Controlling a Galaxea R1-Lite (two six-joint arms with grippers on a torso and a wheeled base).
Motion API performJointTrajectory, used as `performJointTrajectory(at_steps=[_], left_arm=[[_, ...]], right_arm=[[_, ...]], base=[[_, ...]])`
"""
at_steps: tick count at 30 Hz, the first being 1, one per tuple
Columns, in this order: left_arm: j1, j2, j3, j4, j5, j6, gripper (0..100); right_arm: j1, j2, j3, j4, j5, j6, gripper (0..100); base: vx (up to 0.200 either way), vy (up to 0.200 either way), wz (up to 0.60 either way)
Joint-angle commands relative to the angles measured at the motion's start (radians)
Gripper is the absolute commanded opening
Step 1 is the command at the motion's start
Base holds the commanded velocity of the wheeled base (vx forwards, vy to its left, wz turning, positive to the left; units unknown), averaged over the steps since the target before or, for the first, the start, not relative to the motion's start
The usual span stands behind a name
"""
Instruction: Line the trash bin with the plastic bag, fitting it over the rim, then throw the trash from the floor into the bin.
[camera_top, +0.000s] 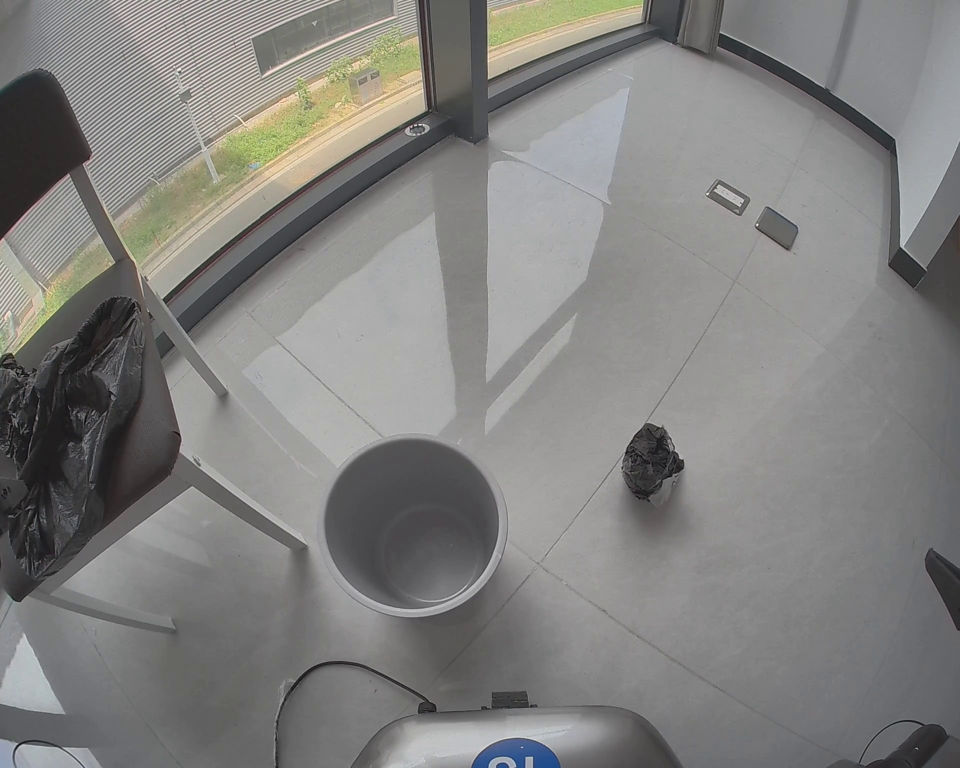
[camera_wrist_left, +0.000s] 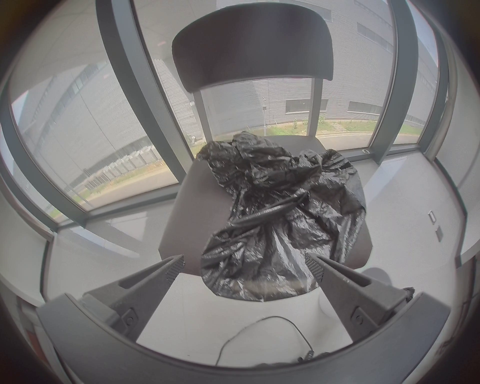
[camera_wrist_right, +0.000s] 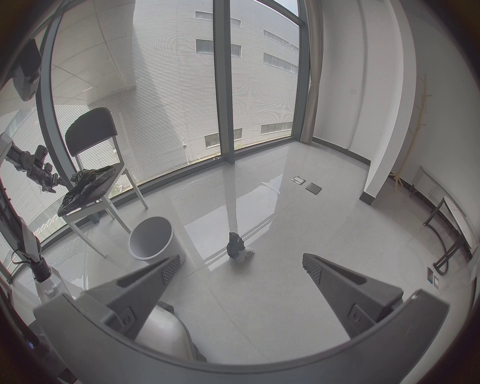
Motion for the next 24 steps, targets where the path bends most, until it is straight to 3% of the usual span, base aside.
performJointTrajectory(at_steps=[1,4,10,24], left_arm=[[0.098,-0.032,0.043,0.027,-0.106,-0.003,100],[0.149,-0.013,0.058,0.023,-0.149,0.001,100],[0.206,0.047,0.047,0.021,-0.153,0.006,100],[0.247,0.185,0.057,-0.066,-0.182,0.009,100]], right_arm=[[0.0,-0.001,0.001,0.0,0.002,0.0,100],[0.0,-0.001,-0.001,0.0,0.002,0.0,100],[0.0,-0.001,-0.001,0.0,0.001,0.0,100],[0.0,-0.002,-0.005,0.0,-0.005,0.0,100]], base=[[0.0,0.0,0.0],[0.0,0.0,0.0],[0.0,0.0,0.0],[0.0,0.0,0.0]])
